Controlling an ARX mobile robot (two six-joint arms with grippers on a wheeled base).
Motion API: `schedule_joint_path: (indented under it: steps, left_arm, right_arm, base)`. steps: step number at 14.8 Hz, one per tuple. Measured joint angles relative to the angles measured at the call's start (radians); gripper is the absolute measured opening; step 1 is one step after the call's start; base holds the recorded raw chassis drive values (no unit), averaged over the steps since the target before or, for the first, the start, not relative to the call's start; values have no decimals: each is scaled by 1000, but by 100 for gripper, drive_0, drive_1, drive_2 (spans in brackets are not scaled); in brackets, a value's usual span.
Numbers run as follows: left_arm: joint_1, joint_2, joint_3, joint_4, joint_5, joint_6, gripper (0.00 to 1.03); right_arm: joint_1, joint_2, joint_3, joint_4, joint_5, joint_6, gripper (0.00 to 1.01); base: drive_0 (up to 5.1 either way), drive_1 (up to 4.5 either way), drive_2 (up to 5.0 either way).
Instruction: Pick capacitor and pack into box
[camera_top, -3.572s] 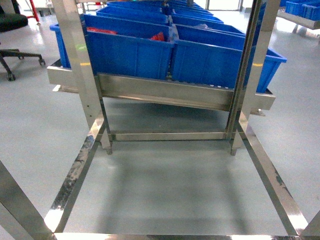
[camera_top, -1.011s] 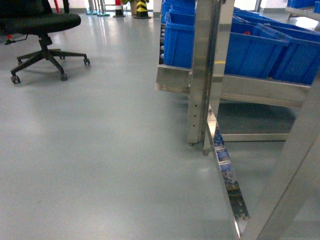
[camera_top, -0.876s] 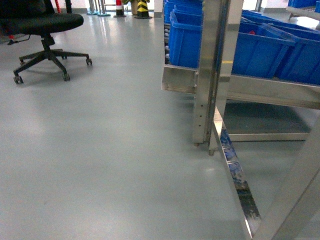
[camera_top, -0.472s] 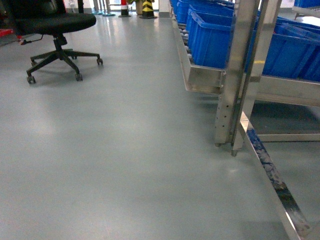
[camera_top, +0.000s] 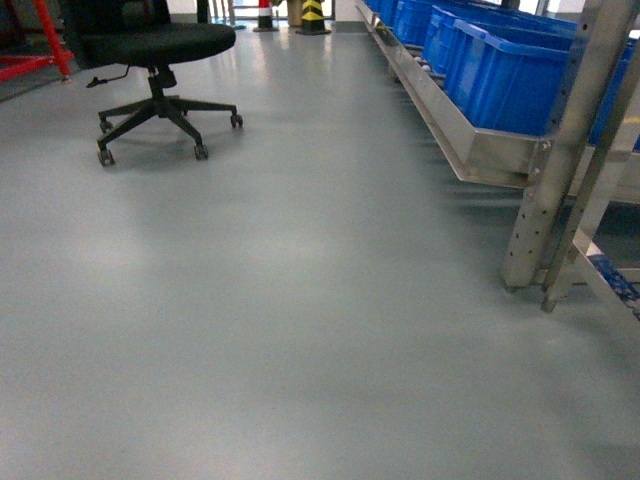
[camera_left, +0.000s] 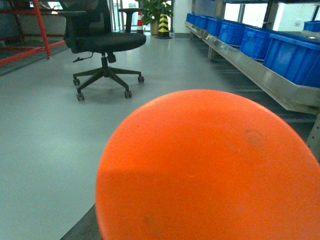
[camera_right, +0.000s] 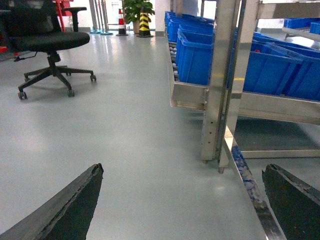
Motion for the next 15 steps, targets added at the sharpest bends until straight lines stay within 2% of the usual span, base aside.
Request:
schedule_joint_path:
  steps: [15]
  left_arm:
    - [0,0,0,-1,0,0,44]
  right_arm:
    - [0,0,0,2,0,0,98]
  base:
    - [-504,241,241]
